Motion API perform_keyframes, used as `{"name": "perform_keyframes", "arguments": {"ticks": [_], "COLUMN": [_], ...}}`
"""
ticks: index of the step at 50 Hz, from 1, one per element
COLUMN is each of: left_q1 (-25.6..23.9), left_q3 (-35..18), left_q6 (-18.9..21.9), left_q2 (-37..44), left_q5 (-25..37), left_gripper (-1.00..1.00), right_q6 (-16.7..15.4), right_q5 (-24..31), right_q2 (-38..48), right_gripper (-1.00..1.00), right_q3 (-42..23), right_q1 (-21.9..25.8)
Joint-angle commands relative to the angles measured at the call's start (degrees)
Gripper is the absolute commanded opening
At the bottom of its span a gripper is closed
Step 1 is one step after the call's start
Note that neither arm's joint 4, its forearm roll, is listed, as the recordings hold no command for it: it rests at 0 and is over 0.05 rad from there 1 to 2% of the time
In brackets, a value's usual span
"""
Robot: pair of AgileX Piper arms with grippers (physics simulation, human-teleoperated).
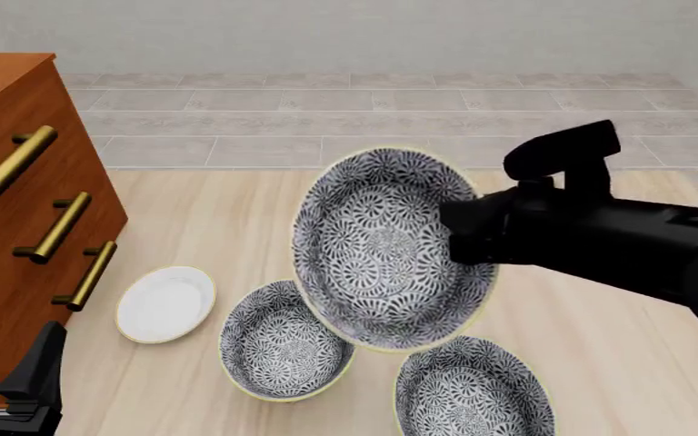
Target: Stack the bowl at the front on the bowl in the middle.
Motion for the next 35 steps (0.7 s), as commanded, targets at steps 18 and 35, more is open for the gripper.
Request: {"name": "perform_keyframes", "arguments": {"ticks": [18,35], "left_q1": [0.0,0.0], "left_q3": [0.0,0.0], "left_q6": [0.0,0.0], "left_q2": [0.0,0.0], "left_q5": [0.0,0.0], "left_gripper": [1.00,1.00], "right_q6": [0.2,0.5], "right_q5": [-3.0,-3.7], "right_q2": [6.2,10.6], "right_gripper": [-1.00,-1.00], "right_q3": [-2.3,-5.5], "right_q1": [3.5,5.6]}}
